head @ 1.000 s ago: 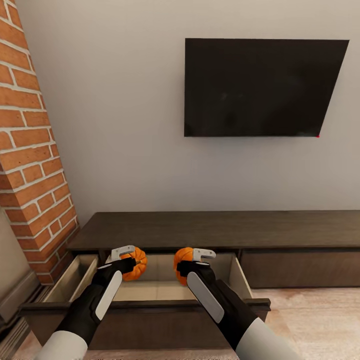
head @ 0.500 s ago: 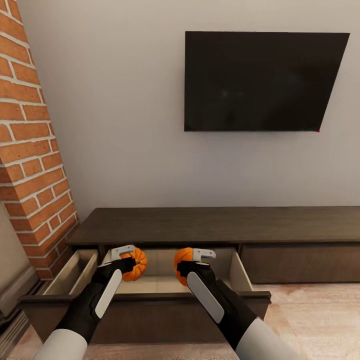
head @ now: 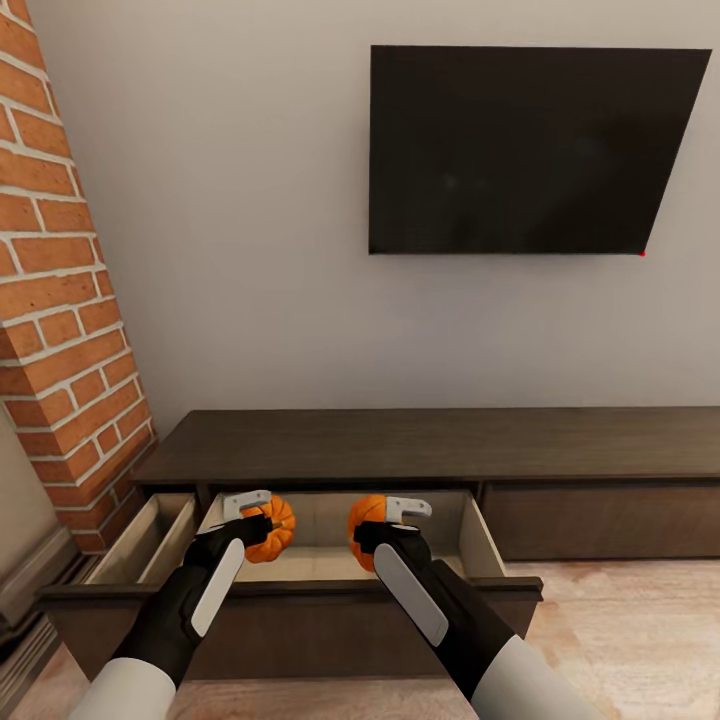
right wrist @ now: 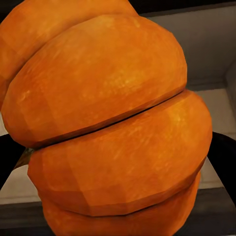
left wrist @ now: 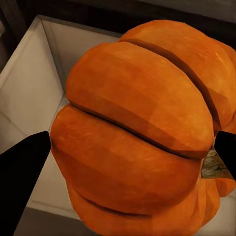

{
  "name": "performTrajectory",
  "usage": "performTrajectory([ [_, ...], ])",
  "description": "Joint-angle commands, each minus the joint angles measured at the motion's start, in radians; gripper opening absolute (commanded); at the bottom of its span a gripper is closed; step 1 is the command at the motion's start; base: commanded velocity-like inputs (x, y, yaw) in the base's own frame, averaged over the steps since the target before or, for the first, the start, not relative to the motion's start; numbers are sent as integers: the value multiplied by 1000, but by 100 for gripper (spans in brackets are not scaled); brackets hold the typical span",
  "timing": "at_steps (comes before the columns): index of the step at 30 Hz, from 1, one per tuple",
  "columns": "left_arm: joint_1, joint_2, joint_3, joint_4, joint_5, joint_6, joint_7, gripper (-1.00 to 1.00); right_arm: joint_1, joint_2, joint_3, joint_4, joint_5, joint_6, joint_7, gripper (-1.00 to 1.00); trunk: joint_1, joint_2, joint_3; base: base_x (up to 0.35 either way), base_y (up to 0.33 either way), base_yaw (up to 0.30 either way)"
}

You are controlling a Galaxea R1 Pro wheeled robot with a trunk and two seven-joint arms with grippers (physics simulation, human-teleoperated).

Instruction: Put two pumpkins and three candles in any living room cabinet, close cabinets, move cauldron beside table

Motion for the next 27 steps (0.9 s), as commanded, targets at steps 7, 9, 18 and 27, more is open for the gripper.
performTrajectory([
  [7, -1, 0, -2, -1, 10, 2, 9, -100, -1, 0, 2, -1, -5, 0, -6, -100, 0, -1, -1, 121, 0, 0],
  [9, -1, 1, -2, -1, 10, 2, 9, -100, -1, 0, 2, -1, -5, -1, -6, -100, 0, -1, -1, 91, 0, 0],
  [18, -1, -1, -2, -1, 13, 6, 8, -100, -1, 0, 2, -1, -7, -8, -4, -100, 0, -1, -1, 86, 0, 0],
  [27, -2, -4, -6, -11, 11, 90, 8, -100, -1, 0, 2, 5, -7, -11, -2, -100, 1, -1, -9, 2, 0, 0],
])
